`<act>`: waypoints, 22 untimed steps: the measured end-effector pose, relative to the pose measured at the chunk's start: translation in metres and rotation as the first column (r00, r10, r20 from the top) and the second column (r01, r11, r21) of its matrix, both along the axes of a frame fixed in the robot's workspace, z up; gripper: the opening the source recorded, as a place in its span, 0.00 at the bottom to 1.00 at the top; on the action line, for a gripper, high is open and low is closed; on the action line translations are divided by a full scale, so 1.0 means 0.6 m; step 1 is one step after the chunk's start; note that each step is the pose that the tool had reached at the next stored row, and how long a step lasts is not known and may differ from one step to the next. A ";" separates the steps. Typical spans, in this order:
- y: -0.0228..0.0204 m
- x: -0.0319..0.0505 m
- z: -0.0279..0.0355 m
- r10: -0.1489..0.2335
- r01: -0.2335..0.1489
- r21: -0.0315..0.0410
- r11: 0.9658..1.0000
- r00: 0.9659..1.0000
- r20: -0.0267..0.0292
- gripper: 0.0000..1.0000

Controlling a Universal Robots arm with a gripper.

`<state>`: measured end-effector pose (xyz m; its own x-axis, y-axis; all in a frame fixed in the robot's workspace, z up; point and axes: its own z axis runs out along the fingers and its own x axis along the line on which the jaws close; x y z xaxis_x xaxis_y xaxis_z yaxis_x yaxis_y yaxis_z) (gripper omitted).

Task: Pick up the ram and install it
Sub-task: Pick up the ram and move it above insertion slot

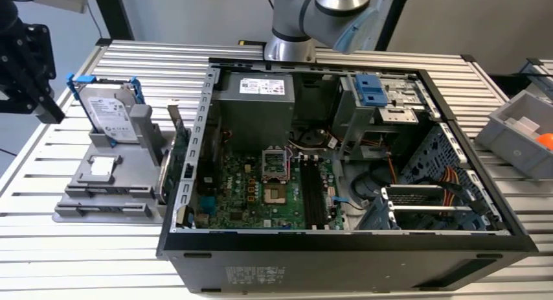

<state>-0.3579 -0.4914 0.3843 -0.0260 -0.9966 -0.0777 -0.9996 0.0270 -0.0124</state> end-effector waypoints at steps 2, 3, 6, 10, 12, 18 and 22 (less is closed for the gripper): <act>0.0001 0.000 0.000 0.000 0.000 -0.003 1.000 1.000 -0.015 0.00; 0.0001 0.000 -0.001 0.000 0.000 -0.003 1.000 1.000 -0.022 0.00; 0.0001 0.000 -0.001 0.006 -0.006 -0.003 1.000 1.000 -0.025 0.00; 0.0001 0.000 -0.002 0.029 -0.029 -0.003 1.000 0.999 -0.025 0.00; 0.0001 0.000 -0.002 0.035 -0.036 -0.003 0.999 0.999 -0.025 0.00; 0.0001 0.000 -0.003 0.036 -0.036 -0.003 0.999 0.999 -0.025 0.00; 0.0001 0.000 -0.003 0.036 -0.036 -0.003 0.999 0.999 -0.025 1.00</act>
<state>-0.3578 -0.4913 0.3827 0.0080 -0.9972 -0.0737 -0.9999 -0.0089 0.0124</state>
